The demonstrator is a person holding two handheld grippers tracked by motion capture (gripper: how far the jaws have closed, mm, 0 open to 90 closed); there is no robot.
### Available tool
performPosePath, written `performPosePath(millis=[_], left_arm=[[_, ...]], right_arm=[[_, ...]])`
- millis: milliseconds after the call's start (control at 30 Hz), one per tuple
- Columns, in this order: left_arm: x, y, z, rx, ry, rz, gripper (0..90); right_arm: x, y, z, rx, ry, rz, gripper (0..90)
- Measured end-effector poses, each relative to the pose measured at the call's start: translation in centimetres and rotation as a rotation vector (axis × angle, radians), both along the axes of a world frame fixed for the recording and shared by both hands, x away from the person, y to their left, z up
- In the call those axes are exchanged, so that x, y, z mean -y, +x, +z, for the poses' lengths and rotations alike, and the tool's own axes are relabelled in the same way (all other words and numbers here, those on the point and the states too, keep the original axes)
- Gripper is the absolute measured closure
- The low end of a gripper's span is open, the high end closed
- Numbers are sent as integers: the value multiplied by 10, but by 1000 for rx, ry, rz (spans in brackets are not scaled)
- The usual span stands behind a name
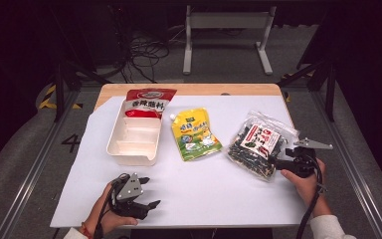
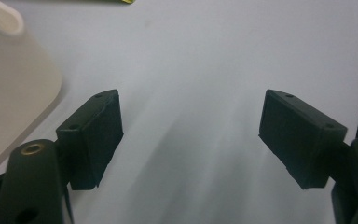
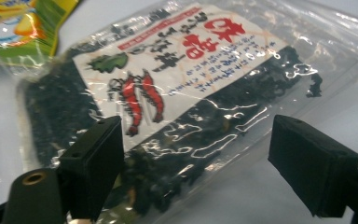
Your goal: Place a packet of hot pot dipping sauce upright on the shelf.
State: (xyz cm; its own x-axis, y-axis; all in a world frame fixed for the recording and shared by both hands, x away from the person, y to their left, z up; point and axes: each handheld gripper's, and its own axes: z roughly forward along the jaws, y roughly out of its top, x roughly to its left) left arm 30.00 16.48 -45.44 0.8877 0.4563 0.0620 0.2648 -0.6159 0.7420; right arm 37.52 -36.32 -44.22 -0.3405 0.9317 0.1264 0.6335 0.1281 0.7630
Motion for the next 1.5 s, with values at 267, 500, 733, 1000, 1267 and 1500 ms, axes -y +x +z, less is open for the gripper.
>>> performPosePath(millis=[267, 500, 733, 1000, 1267, 1500], left_arm=[[1, 7, -3, -17, 3, -9, 210], [7, 8, -5, -35, 17, -41, 215], [8, 11, -7, -65, 0, -41, 216], [48, 40, 4, -147, -132, -62, 206], [105, 78, 7, -203, -177, -34, 166], [123, 106, 0, -302, -237, 16, 145]], right_arm=[[5, 15, -9, -89, 86, -27, 36], [-9, 25, -9, -153, 226, 107, 463], [-31, 26, -13, -198, 277, 291, 602], [-44, 17, -11, -145, 243, 374, 687], [-45, 10, -12, -82, 219, 396, 701], [-46, 3, -11, -13, 199, 423, 705]])
